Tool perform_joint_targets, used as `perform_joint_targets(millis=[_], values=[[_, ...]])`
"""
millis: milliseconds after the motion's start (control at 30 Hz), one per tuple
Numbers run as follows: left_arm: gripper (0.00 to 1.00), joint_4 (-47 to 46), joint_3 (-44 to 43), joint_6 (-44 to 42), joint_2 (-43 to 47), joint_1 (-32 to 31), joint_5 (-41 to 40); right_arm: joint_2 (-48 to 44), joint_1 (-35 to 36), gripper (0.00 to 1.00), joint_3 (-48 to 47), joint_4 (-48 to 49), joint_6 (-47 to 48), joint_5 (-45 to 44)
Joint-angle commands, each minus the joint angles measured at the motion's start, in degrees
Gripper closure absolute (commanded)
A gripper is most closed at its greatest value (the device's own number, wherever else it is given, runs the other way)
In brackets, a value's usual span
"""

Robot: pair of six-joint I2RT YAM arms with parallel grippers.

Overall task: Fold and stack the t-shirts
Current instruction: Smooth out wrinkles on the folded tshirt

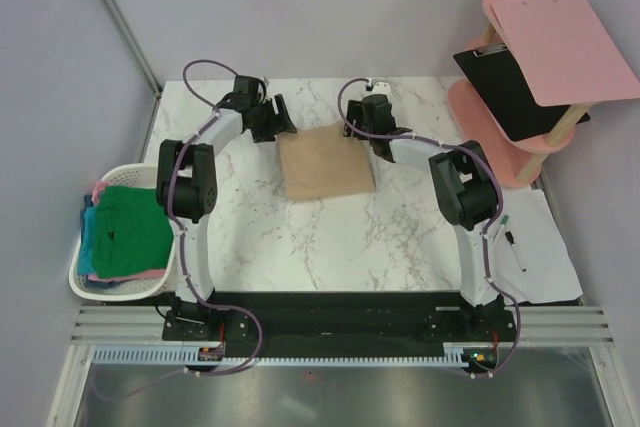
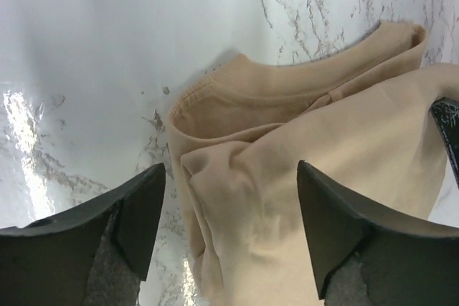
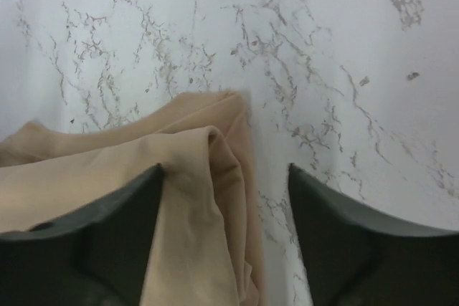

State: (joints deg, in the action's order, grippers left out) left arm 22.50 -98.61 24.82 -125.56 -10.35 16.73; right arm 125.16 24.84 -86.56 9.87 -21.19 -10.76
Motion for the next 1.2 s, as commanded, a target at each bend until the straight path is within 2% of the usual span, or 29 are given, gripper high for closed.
perform_joint_targets(millis=[0,100,167,300,367,400,433,533,633,667,833,967,1167], values=[[0.15,-1.05,2.95,-1.00,7.15,0.07,-4.66,-8.06,-0.06,0.02,3.23,1.82,0.09,-5.93],[0.08,-2.46,9.89,-1.44,15.41,-0.11,-6.71,-14.48,0.03,0.02,8.86,3.05,0.89,-6.73],[0.07,-4.13,15.16,-1.62,21.98,-0.72,-6.89,-17.22,-0.06,0.02,11.76,2.44,0.80,-6.20],[0.09,-5.62,21.69,-1.88,29.75,-3.53,-5.40,-22.76,0.21,0.02,15.37,0.33,0.63,-2.78],[0.31,-5.71,23.80,-1.97,31.24,-6.94,-4.78,-24.26,0.12,0.03,17.74,-0.46,0.27,-1.20],[0.53,-5.63,24.16,-2.23,31.69,-8.18,-4.78,-25.48,0.21,0.04,18.70,-0.46,-0.42,-0.75],[0.98,-5.71,24.43,-1.88,31.52,-9.50,-4.95,-26.02,0.12,0.05,20.54,-0.12,-0.52,-0.14],[0.98,-5.89,24.34,-0.74,28.97,-15.03,-5.13,-26.55,0.12,0.11,23.02,0.67,-0.61,2.15],[0.98,-7.82,22.24,1.45,23.90,-16.98,-2.50,-26.02,0.12,0.24,23.37,-1.25,-1.04,2.50],[0.98,-8.17,20.06,1.81,22.21,-18.38,-1.54,-26.46,0.12,0.24,23.63,-1.69,-0.96,2.24],[0.98,-4.94,9.33,1.55,10.90,-22.95,-1.26,-29.62,-0.49,0.19,26.62,-3.27,-1.66,-3.46],[0.98,-2.29,0.11,1.63,4.73,-26.73,-1.78,-32.87,-2.95,0.10,27.06,-5.91,-1.57,-7.16],[0.98,-0.71,-10.08,3.39,-1.79,-30.25,-2.93,-37.00,-6.73,0.07,28.47,-7.93,-1.92,-9.89]])
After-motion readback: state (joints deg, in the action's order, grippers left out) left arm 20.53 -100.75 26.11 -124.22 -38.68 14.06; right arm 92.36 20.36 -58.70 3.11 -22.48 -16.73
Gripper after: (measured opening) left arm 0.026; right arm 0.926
